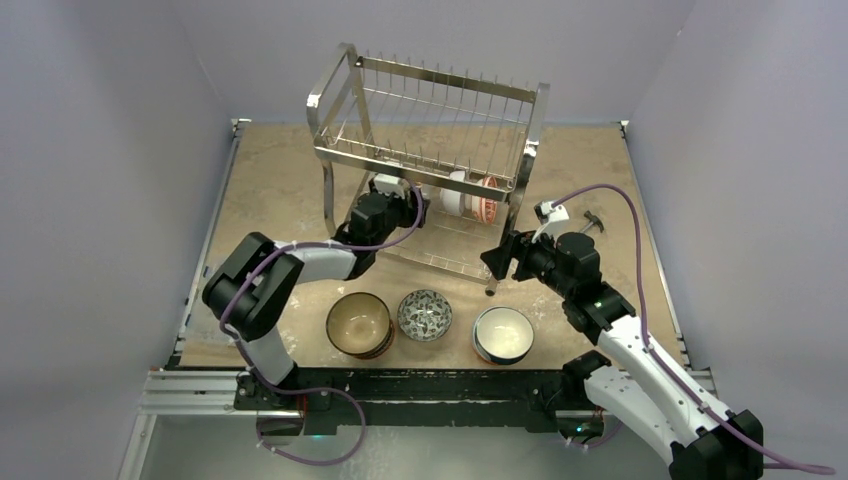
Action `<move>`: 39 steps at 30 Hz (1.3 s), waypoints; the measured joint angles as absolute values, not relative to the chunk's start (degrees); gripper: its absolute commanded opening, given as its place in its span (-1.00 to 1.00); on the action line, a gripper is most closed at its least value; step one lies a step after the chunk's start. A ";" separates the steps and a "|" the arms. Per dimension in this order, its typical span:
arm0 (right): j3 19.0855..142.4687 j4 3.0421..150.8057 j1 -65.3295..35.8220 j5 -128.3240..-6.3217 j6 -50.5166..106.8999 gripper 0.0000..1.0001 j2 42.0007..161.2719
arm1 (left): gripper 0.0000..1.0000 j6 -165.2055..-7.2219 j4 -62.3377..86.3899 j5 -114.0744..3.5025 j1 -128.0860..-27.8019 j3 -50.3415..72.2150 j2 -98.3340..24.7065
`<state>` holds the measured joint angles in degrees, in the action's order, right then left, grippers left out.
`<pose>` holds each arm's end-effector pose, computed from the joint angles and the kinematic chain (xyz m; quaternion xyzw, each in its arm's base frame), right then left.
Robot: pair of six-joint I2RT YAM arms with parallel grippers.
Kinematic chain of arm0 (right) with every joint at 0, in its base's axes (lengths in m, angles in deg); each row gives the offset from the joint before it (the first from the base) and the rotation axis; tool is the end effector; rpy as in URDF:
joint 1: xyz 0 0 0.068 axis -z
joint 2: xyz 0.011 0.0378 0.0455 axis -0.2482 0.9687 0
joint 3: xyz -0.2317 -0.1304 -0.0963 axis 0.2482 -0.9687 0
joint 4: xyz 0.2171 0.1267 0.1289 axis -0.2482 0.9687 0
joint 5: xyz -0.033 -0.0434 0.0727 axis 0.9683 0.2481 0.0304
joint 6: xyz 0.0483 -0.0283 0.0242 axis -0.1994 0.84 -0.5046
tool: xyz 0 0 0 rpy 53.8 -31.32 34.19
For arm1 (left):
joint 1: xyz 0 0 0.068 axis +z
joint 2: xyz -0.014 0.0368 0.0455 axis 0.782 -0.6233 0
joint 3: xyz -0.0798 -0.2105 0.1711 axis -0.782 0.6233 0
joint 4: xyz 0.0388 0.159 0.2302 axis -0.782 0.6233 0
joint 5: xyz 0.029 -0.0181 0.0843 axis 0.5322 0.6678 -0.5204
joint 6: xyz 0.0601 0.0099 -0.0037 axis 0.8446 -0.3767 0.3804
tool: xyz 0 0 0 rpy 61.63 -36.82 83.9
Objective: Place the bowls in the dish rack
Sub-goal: Place the bowl in the dish rack.
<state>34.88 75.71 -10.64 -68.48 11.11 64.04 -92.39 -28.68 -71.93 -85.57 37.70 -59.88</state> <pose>0.1882 0.0955 0.2700 -0.0553 0.7805 0.3112 0.5393 0.3235 -0.2113 0.1860 0.0626 0.7643 -0.2292 0.5995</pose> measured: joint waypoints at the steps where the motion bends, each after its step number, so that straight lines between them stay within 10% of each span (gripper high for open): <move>1: 34.88 75.68 -10.64 -68.48 11.11 0.53 64.04 | -1.00 -91.98 -28.76 -71.95 -85.55 37.06 -60.67; 29: 34.66 75.53 -10.64 -68.48 11.70 0.53 64.48 | -0.99 -84.44 -29.11 -69.59 -84.83 29.02 -69.44; 33: 34.66 75.53 -10.64 -68.48 11.72 0.53 64.48 | -0.55 -84.39 -29.86 -69.55 -84.83 29.48 -69.44; 39: 34.64 75.53 -10.64 -68.48 11.72 0.53 64.46 | 0.64 -84.46 -30.73 -69.85 -84.83 29.92 -69.41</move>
<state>34.64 75.53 -10.64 -68.48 11.72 64.46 -84.46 -30.73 -69.85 -84.83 29.92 -69.41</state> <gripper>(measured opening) 0.765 0.697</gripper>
